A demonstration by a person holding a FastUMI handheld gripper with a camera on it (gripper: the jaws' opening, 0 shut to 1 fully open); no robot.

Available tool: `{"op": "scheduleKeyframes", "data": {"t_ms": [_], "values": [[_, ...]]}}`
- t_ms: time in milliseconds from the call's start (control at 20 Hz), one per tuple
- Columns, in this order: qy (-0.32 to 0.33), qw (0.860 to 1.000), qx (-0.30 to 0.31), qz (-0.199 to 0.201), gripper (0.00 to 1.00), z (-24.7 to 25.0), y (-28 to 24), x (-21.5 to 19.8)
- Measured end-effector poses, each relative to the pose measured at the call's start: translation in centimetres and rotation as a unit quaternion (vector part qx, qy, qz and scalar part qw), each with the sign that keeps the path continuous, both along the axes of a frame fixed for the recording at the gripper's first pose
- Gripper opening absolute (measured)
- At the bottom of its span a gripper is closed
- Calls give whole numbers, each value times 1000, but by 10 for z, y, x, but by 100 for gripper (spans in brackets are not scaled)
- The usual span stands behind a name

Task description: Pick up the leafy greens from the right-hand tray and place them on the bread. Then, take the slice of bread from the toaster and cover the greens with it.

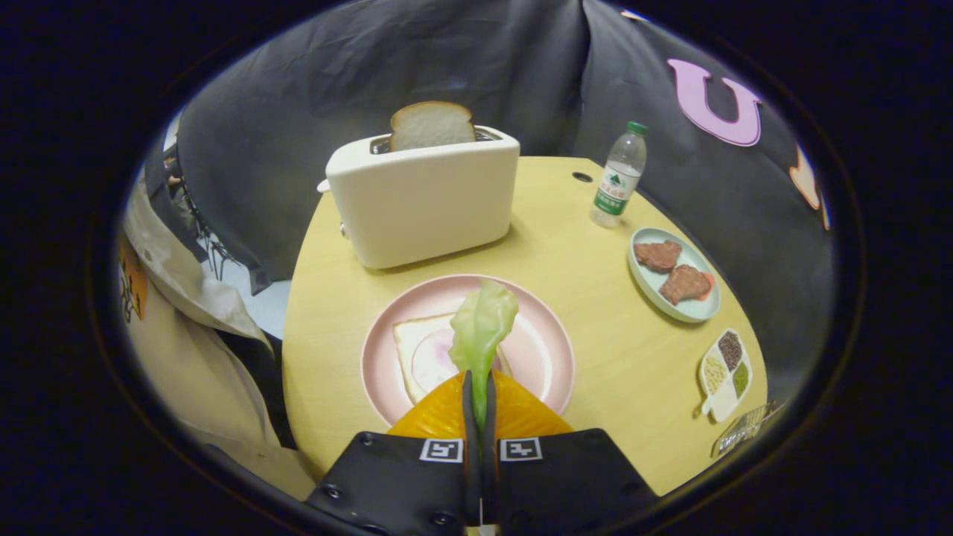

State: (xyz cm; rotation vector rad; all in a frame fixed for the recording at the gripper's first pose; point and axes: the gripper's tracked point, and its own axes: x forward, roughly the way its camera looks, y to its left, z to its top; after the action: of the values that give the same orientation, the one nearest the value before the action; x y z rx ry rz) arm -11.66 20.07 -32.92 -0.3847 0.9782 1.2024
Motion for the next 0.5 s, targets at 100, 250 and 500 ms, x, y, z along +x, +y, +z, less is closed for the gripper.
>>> {"op": "scheduleKeyframes", "data": {"t_ms": [100, 250, 500], "values": [[7, 1000, 4, 9, 4, -4, 13, -5], [19, 1000, 8, 23, 4, -9, 30, -13], [41, 998, 2, 41, 13, -24, 43, -24]]}}
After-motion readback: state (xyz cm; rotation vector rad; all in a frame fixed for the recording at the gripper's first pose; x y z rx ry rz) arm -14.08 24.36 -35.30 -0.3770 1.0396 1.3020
